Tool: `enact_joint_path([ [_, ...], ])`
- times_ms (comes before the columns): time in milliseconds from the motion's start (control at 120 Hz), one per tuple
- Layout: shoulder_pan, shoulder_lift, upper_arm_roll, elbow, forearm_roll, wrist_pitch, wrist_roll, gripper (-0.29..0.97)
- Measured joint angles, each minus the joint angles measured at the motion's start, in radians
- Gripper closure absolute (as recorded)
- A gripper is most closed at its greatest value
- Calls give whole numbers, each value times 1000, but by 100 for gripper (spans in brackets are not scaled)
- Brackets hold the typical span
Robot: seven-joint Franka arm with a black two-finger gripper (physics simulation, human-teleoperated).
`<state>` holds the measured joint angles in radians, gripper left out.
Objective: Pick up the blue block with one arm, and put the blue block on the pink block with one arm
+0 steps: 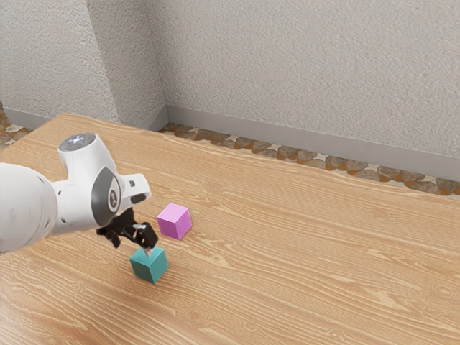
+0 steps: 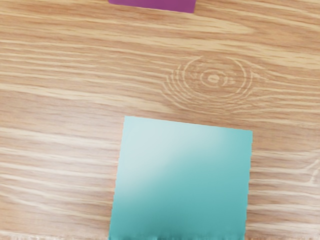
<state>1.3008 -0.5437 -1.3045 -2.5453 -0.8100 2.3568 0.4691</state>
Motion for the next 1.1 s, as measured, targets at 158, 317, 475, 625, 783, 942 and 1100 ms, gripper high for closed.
enact_joint_path([
  [158,36,13,-1,0,-41,-65,61,0],
  [317,135,27,-60,84,-42,-127,124,0],
  [475,284,-2,-206,150,-46,-181,172,0],
  [625,330,-42,-258,157,-52,-204,205,0],
  [783,369,-96,-332,211,-54,-217,224,0],
  [942,384,-106,-346,225,-55,-227,234,0],
  [1100,386,-116,-360,207,-67,-231,244,0],
])
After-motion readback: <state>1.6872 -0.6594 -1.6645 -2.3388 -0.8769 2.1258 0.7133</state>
